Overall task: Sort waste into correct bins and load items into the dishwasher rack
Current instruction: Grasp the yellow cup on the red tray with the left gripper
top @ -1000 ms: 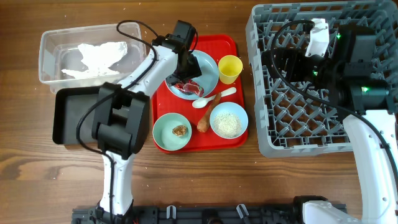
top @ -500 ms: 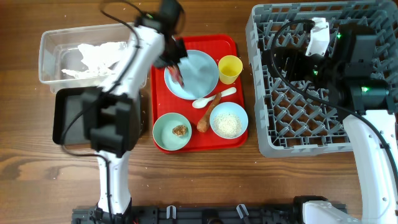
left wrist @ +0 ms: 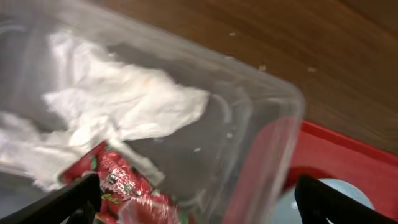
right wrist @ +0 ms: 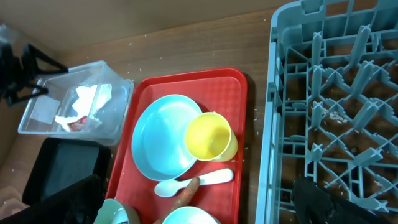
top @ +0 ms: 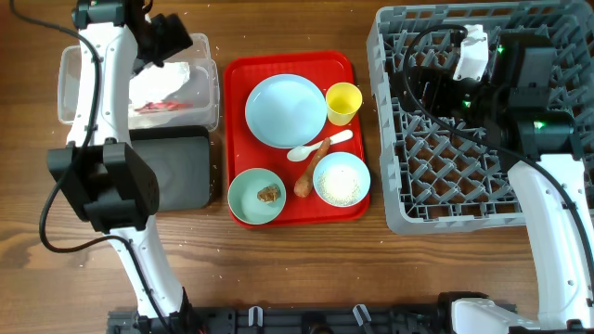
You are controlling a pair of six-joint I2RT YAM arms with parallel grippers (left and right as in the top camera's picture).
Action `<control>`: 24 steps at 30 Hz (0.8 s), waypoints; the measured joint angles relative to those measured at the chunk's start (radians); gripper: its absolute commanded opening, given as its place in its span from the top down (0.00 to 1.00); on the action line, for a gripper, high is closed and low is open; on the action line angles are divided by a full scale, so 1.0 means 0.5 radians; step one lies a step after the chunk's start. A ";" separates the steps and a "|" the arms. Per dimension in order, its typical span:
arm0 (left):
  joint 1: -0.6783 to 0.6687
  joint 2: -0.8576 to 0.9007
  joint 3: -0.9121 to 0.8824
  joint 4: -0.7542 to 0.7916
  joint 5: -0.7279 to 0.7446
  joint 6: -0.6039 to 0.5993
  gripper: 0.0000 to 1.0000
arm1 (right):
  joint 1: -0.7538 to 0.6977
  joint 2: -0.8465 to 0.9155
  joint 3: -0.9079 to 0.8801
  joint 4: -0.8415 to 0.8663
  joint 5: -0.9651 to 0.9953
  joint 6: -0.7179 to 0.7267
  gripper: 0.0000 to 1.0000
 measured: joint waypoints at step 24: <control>-1.138 0.479 0.166 0.134 0.364 0.941 0.81 | 0.000 0.000 0.001 -0.106 0.017 0.006 0.01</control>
